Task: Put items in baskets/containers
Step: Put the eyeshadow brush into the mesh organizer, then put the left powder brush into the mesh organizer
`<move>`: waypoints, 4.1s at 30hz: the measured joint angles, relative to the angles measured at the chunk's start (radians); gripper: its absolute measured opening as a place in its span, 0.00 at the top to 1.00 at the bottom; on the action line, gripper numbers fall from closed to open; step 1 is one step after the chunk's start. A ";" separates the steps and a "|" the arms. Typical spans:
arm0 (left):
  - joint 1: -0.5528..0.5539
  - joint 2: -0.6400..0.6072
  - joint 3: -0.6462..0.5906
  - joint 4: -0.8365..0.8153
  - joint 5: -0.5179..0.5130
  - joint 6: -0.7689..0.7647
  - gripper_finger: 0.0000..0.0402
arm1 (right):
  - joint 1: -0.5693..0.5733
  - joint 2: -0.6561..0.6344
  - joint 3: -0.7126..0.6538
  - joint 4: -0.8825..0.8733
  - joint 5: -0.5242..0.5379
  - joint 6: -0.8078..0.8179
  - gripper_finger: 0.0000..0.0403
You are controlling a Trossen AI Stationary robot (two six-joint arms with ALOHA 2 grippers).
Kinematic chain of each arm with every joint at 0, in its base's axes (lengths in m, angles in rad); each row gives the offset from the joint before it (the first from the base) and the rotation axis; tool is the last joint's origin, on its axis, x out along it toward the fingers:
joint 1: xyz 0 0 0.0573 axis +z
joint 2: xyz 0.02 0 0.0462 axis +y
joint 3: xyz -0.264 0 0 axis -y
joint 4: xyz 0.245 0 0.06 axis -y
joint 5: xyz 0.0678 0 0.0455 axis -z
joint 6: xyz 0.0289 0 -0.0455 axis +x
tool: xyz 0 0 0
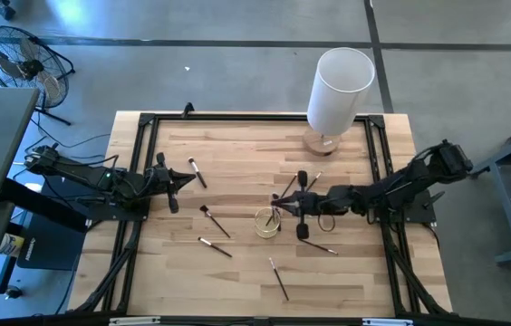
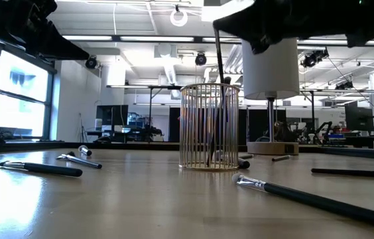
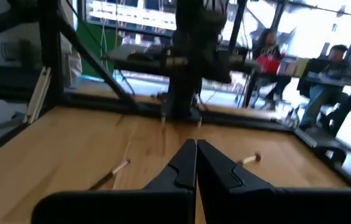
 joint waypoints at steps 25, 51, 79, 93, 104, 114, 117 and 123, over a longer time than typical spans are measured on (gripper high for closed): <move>0.000 0.000 0.000 -0.015 -0.006 -0.065 1.00 | -0.004 -0.033 -0.001 0.029 -0.025 0.036 0.84; 0.001 0.294 0.030 0.371 -0.158 -0.320 1.00 | 0.022 -0.560 -0.029 -1.340 -0.027 0.987 1.00; 0.876 0.825 0.697 -0.739 0.441 -0.918 0.82 | 0.020 -0.561 -0.096 -1.288 0.027 1.055 1.00; 1.055 1.040 0.569 -0.606 0.651 -0.999 0.59 | 0.020 -0.561 -0.096 -1.287 0.035 1.101 0.99; 1.076 1.172 0.545 -0.574 0.672 -1.066 0.59 | 0.020 -0.561 -0.096 -1.287 0.068 1.089 0.99; 1.089 1.228 0.548 -0.539 0.675 -1.074 0.59 | 0.020 -0.561 -0.096 -1.287 0.072 1.088 0.99; 1.094 1.228 0.547 -0.532 0.669 -1.075 0.59 | 0.020 -0.561 -0.096 -1.287 0.075 1.095 1.00; 1.107 1.229 0.547 -0.535 0.696 -1.064 0.65 | 0.020 -0.561 -0.095 -1.286 0.088 1.098 0.99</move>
